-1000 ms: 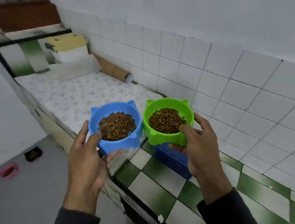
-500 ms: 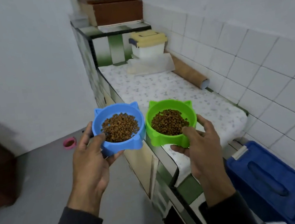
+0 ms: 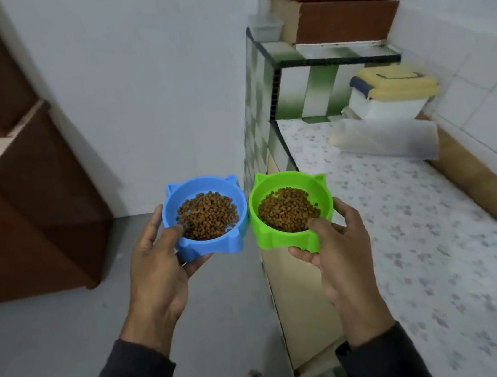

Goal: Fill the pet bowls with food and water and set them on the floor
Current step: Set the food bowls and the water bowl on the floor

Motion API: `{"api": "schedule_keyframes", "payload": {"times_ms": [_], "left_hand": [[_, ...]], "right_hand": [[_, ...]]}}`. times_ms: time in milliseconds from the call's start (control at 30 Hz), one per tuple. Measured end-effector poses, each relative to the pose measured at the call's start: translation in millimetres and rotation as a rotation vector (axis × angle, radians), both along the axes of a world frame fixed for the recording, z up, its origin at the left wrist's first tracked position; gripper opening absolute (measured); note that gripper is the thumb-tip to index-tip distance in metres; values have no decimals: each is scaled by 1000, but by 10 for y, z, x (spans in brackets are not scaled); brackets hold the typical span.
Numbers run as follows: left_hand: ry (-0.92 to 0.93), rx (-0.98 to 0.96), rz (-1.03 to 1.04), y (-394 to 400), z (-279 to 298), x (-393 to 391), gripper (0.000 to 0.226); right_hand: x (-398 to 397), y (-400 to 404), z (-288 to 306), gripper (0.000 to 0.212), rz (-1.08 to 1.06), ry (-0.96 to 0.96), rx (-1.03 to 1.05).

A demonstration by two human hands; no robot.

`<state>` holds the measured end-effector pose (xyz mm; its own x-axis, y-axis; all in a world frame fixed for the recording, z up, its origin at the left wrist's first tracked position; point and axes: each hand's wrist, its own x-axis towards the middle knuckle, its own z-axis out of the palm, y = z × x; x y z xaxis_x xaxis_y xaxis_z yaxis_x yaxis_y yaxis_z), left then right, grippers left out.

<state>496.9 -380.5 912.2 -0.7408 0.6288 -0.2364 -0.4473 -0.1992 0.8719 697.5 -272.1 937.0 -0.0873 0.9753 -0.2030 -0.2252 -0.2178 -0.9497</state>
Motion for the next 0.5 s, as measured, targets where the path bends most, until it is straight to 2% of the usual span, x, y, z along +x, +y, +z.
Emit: {"api": "schedule_keyframes", "payload": {"times_ms": [500], "left_hand": [[10,-48,188,1151,-145,-1519,45]], "right_hand": [[-1810,1509,-162,45,187,-25,-38]]}}
